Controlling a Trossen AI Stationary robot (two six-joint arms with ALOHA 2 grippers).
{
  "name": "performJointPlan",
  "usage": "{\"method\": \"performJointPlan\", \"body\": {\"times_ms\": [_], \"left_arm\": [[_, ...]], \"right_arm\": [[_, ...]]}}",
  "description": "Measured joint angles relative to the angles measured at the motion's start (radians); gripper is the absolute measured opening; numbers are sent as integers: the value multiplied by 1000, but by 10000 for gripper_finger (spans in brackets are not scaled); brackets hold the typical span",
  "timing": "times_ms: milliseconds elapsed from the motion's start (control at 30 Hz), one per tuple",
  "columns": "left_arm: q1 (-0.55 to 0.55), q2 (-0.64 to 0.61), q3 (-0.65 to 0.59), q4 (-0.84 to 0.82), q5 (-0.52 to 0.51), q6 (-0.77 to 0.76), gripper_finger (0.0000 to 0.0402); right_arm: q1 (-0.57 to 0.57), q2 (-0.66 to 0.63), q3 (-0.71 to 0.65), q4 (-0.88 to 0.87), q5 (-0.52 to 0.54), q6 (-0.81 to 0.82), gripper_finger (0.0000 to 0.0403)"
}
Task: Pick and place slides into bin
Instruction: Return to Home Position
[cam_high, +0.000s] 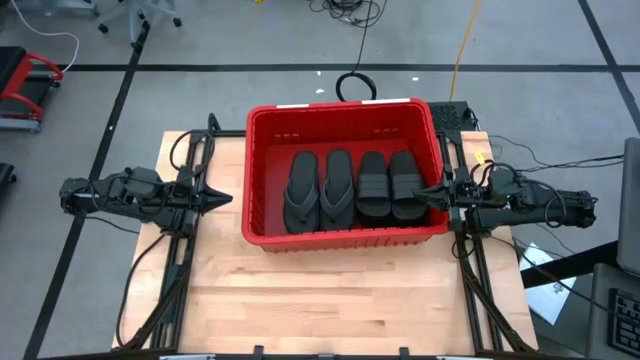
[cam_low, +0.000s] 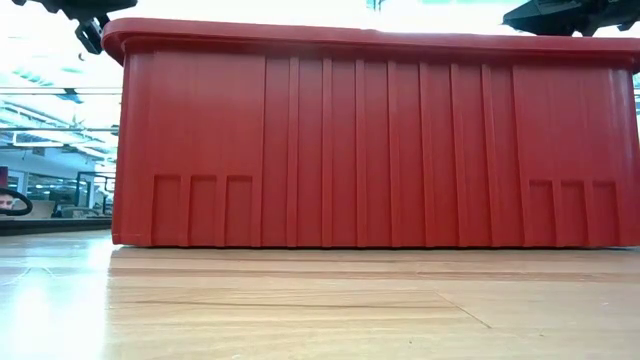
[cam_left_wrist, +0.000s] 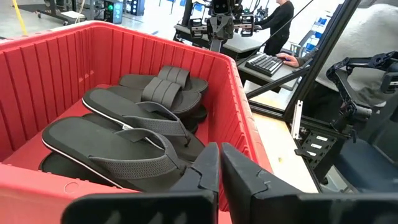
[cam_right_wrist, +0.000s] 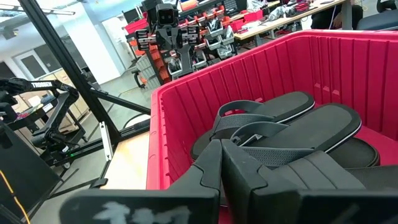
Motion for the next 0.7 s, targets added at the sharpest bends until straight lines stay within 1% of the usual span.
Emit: {"method": "performJointPlan", "body": {"times_ms": [167, 467, 700], "left_arm": [[0, 0, 0, 0, 0, 0, 2], [0, 0, 0, 0, 0, 0, 26], [0, 0, 0, 0, 0, 0, 24]], "right_arm": [[0, 0, 0, 0, 0, 0, 0], [0, 0, 0, 0, 0, 0, 0], [0, 0, 0, 0, 0, 0, 0]]}}
